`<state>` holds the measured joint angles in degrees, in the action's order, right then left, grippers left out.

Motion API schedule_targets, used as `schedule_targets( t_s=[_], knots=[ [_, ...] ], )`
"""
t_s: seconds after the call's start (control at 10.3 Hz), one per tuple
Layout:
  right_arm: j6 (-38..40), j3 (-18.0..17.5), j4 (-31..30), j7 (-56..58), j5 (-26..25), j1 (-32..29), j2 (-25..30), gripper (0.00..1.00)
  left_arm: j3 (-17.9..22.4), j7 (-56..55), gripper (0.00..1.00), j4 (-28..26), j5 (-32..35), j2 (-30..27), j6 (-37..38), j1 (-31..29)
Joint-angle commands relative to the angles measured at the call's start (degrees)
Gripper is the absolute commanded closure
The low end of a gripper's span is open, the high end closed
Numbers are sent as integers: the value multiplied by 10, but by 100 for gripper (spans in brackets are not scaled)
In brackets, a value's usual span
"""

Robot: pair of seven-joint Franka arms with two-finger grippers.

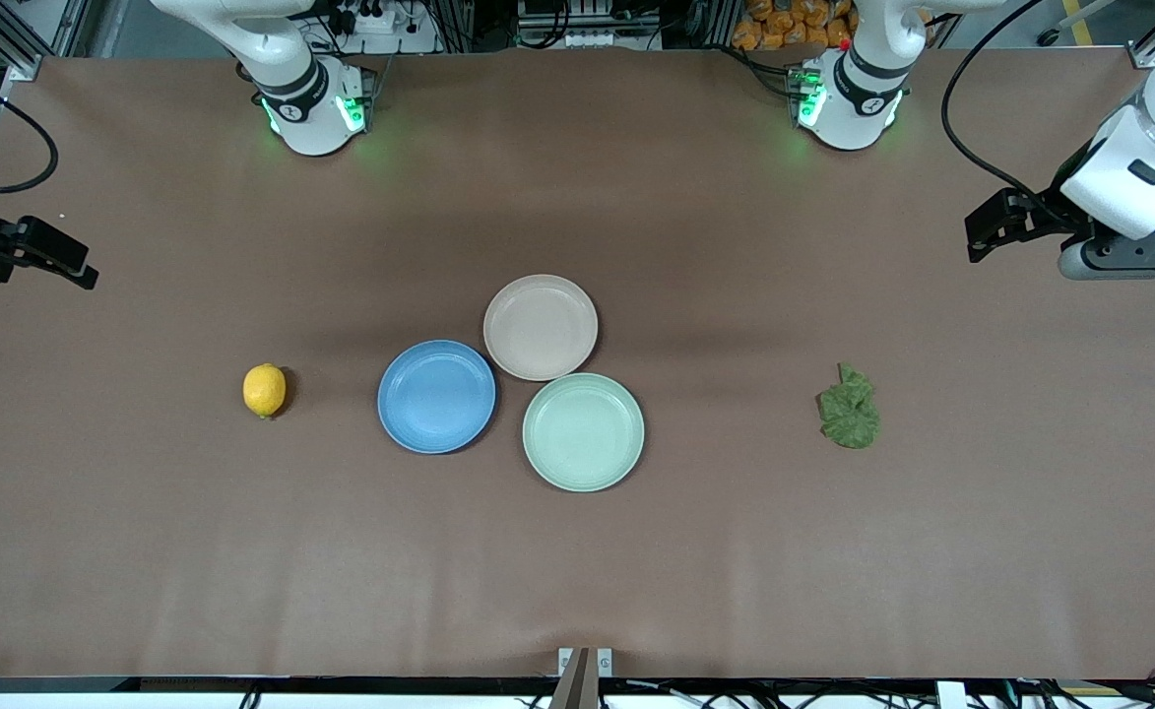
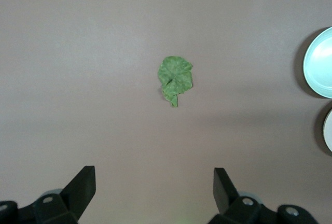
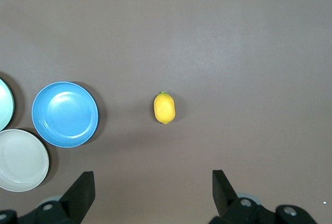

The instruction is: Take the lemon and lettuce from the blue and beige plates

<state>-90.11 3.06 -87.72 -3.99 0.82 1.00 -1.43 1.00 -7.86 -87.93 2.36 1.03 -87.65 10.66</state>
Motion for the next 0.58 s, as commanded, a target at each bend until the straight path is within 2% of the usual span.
schedule_targets(
  t_s=[0.0, 0.19, 0.49],
  knots=[
    [0, -5, -12, -8, -7, -6, 13, 0, 2, 18, 0, -2, -6, -6, 2, -6],
    [0, -5, -12, -8, -7, -6, 13, 0, -4, 18, 0, -2, -10, -6, 2, -36],
    [0, -5, -13, -8, -7, -6, 13, 0, -4, 20, 0, -3, -11, -9, 2, -39]
  ],
)
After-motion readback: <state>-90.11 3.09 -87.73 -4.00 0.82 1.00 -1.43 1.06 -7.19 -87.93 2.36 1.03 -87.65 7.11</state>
